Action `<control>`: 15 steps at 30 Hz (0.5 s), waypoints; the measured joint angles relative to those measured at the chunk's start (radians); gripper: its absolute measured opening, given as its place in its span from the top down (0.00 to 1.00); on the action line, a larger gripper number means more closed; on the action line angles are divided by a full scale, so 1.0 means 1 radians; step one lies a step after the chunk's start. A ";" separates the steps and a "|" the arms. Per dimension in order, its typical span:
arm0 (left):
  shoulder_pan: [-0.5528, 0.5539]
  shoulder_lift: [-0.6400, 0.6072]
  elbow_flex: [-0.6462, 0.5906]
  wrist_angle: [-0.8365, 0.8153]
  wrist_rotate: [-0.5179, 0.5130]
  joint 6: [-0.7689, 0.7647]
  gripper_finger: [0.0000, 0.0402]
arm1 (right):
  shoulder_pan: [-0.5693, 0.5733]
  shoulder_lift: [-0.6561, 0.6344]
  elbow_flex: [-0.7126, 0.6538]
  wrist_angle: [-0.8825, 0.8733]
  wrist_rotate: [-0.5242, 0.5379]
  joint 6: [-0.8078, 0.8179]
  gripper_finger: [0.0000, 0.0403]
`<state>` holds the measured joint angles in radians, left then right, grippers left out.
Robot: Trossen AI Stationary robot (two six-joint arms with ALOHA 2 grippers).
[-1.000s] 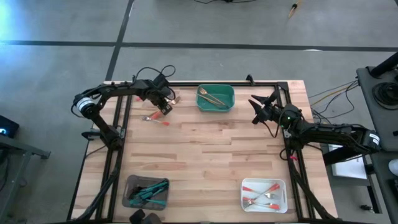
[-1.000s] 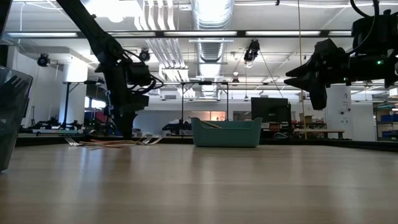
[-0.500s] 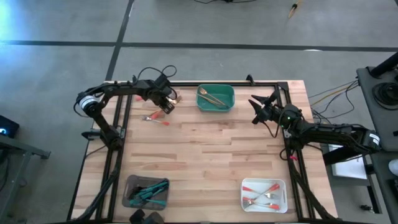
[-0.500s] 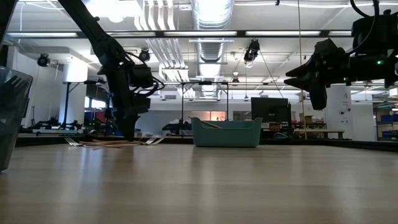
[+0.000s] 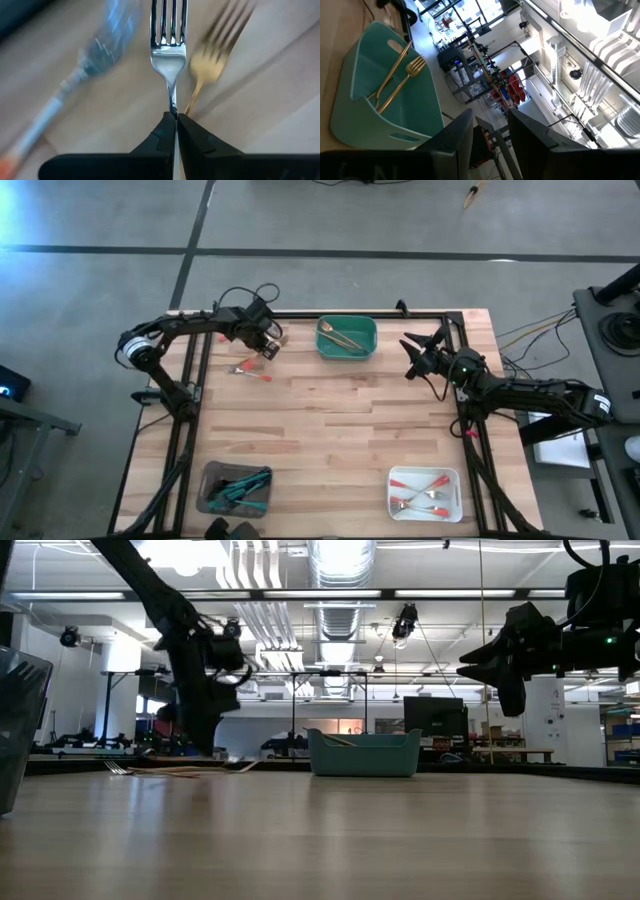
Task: Sort silverware by color (type)
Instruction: Put the orange fork into the white bin
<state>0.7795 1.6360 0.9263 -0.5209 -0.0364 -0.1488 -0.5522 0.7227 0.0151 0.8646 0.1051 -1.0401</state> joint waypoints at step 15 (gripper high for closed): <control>-0.053 -0.270 0.041 0.031 0.200 -0.166 1.00 | 0.000 0.000 0.000 0.000 0.000 0.000 0.71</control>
<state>0.7263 1.3658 0.9671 -0.4897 0.1639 -0.3150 -0.5523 0.7227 0.0154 0.8648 0.1052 -1.0401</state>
